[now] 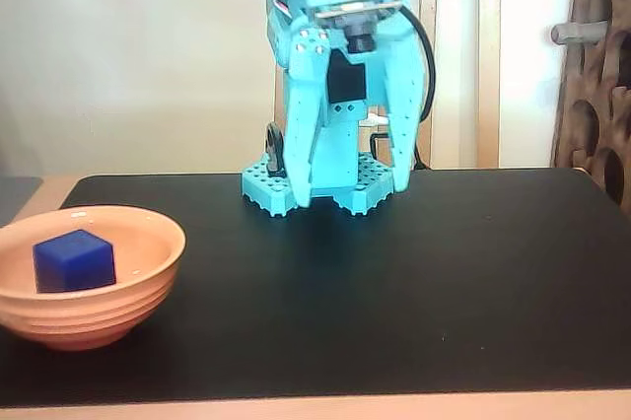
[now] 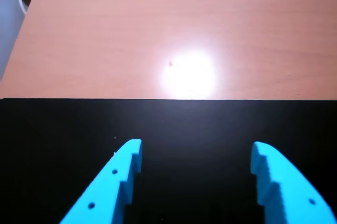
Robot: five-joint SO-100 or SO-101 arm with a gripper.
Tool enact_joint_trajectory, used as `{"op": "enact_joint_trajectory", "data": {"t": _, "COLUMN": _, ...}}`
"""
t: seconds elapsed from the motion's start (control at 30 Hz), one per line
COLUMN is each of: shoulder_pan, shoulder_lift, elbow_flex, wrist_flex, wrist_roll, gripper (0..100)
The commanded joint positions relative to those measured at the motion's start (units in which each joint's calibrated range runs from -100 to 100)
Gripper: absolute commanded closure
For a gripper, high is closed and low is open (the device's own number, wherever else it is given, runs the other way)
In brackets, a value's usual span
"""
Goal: Place the blue cube in the orange bowl.
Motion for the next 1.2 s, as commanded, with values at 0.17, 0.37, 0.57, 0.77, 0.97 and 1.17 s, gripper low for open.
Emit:
{"op": "enact_joint_trajectory", "data": {"t": 0.17, "shoulder_pan": 0.1, "shoulder_lift": -8.5, "elbow_flex": 5.4, "wrist_flex": 0.0, "wrist_roll": -0.5, "gripper": 76}}
{"op": "enact_joint_trajectory", "data": {"t": 0.37, "shoulder_pan": 4.5, "shoulder_lift": -11.8, "elbow_flex": 8.4, "wrist_flex": 0.7, "wrist_roll": -0.4, "gripper": 76}}
{"op": "enact_joint_trajectory", "data": {"t": 0.57, "shoulder_pan": 5.9, "shoulder_lift": -14.4, "elbow_flex": 10.1, "wrist_flex": 6.1, "wrist_roll": -0.5, "gripper": 78}}
{"op": "enact_joint_trajectory", "data": {"t": 0.77, "shoulder_pan": 5.9, "shoulder_lift": -16.1, "elbow_flex": 11.1, "wrist_flex": 6.7, "wrist_roll": -0.7, "gripper": 78}}
{"op": "enact_joint_trajectory", "data": {"t": 0.97, "shoulder_pan": 6.1, "shoulder_lift": -16.5, "elbow_flex": 12.3, "wrist_flex": 8.9, "wrist_roll": -0.9, "gripper": 78}}
{"op": "enact_joint_trajectory", "data": {"t": 1.17, "shoulder_pan": 6.1, "shoulder_lift": -17.4, "elbow_flex": 12.3, "wrist_flex": 16.9, "wrist_roll": -0.6, "gripper": 79}}
